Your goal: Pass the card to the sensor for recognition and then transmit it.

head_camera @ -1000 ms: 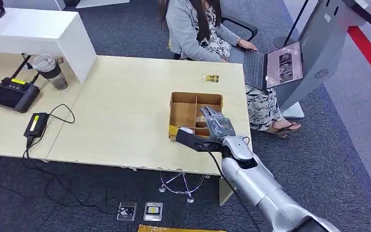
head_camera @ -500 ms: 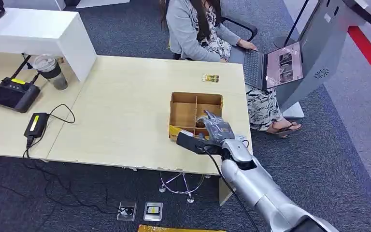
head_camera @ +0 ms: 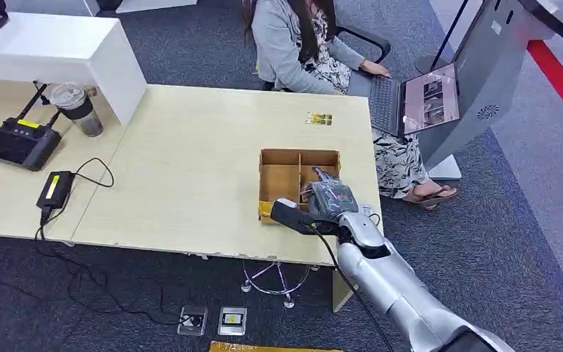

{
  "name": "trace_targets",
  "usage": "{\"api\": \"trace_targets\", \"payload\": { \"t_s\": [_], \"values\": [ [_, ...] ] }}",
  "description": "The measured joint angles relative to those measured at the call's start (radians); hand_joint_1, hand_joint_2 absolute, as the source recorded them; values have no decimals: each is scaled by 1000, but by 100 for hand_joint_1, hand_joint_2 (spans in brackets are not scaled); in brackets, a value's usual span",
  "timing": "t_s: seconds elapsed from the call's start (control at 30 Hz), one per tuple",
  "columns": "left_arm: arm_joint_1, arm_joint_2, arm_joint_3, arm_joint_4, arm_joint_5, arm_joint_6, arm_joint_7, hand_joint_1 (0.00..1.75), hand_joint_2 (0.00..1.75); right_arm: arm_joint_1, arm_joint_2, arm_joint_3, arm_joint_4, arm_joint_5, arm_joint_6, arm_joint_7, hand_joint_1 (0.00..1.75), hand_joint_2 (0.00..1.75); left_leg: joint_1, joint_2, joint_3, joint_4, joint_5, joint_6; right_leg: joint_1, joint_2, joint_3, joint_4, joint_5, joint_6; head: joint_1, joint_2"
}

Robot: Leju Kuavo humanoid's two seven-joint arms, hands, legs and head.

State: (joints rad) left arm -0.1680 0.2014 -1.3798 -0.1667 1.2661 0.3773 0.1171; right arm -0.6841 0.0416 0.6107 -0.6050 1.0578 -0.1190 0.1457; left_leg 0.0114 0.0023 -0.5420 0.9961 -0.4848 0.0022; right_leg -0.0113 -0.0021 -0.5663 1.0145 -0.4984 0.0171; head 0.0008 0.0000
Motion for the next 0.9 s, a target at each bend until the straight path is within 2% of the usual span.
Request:
{"api": "trace_targets", "payload": {
  "t_s": [0.23,0.33,0.43,0.57,0.67,0.77,0.9],
  "values": [
    [0,1,0,0,0,-1,-1,0,0,-5,2,0,14,-2,-31,-18,175,175,0,0,0,0,0,0,0,0,1,0,0,0,0,0],
    [0,2,0,0,-1,-5,-3,0,0,-23,3,0,14,8,-81,-36,175,175,0,0,0,0,0,0,0,0,0,0,0,0,0,0],
    [0,2,0,0,-2,-6,-6,0,0,-76,8,0,7,29,-124,-49,175,175,0,0,0,0,0,0,0,1,0,0,1,-1,0,0],
    [0,2,0,0,-7,-9,-19,0,0,-151,12,0,-24,61,-131,-55,175,175,0,0,0,0,0,0,0,0,0,0,1,-1,0,0],
    [0,3,-1,0,-12,-13,-29,0,0,-201,19,0,-32,105,-161,-64,175,175,0,0,0,0,0,0,0,1,0,1,1,-1,0,0],
    [0,3,-1,0,-13,-14,-38,0,0,-243,36,0,-31,133,-204,-88,175,175,0,0,0,0,0,0,0,1,0,1,1,-1,0,0],
    [0,3,-2,0,-13,-14,-42,0,0,-278,67,0,-14,160,-208,-104,175,175,0,0,-1,0,0,0,0,0,-1,1,1,-1,0,0]
  ]
}}
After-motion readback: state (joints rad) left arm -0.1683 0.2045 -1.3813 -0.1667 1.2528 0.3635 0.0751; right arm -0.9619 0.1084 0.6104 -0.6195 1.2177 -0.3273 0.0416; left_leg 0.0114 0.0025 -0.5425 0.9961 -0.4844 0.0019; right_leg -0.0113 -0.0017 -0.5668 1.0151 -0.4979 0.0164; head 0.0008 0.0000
